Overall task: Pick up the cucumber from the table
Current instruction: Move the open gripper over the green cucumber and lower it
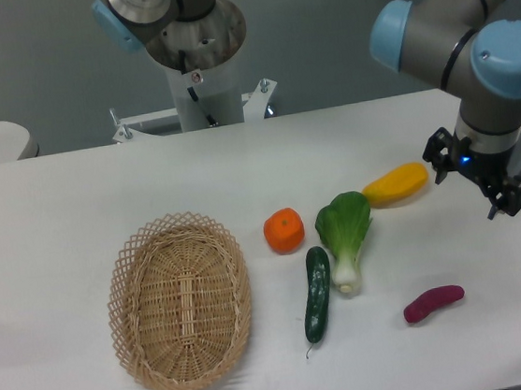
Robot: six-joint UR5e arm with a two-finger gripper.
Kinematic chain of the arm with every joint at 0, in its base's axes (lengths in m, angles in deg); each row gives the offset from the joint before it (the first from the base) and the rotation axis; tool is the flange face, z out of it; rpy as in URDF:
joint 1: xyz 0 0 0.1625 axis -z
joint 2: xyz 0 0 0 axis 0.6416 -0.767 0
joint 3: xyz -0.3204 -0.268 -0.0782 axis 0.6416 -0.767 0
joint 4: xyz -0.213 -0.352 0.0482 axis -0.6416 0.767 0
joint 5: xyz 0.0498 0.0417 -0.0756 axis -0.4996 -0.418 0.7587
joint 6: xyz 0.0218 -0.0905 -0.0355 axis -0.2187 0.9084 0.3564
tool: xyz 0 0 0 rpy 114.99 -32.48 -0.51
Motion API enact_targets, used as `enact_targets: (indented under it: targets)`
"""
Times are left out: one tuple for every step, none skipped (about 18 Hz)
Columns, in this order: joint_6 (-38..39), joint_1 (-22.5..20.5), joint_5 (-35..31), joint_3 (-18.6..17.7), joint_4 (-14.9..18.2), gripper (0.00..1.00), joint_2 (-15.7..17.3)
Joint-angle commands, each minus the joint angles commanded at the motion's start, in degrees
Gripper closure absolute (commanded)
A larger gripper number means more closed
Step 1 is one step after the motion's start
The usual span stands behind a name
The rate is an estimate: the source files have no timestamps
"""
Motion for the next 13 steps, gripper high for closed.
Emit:
enact_targets:
  targets:
    - [0.62,0.62,0.00,-0.18,-0.44,0.00,-0.09]
    - [1.50,1.23,-0.09,-0.53,-0.62,0.00,-0.09]
    - [2.55,1.93,-0.09,-0.79,-0.62,0.00,0.00]
    - [3.95,2.64,-0.09,-0.88,-0.62,0.00,0.09]
    - [5.62,3.25,-0.09,-0.97,-0.62,0.00,0.09]
    - [7.37,4.13,-0.17,-1.06,-0.62,0.00,0.17]
    - [9.31,5.18,-0.18,-1.49,-0.62,0.00,0.17]
    - [10.98,5.97,-0.26,-1.84,-0.62,0.00,0.17]
    - [12.21,6.59,-0.26,-2.11,-0.53,0.00,0.26]
    - [13.71,7.47,-0.26,-3.16,-0.62,0.00,0.35]
    - [16.24,8.35,-0.18,-4.21,-0.71,0.00,0.44]
    - [19.49,9.05,-0.18,-5.00,-0.80,0.00,0.53]
    - [22.91,9.75,-0.09,-5.45,-0.88,0.00,0.44]
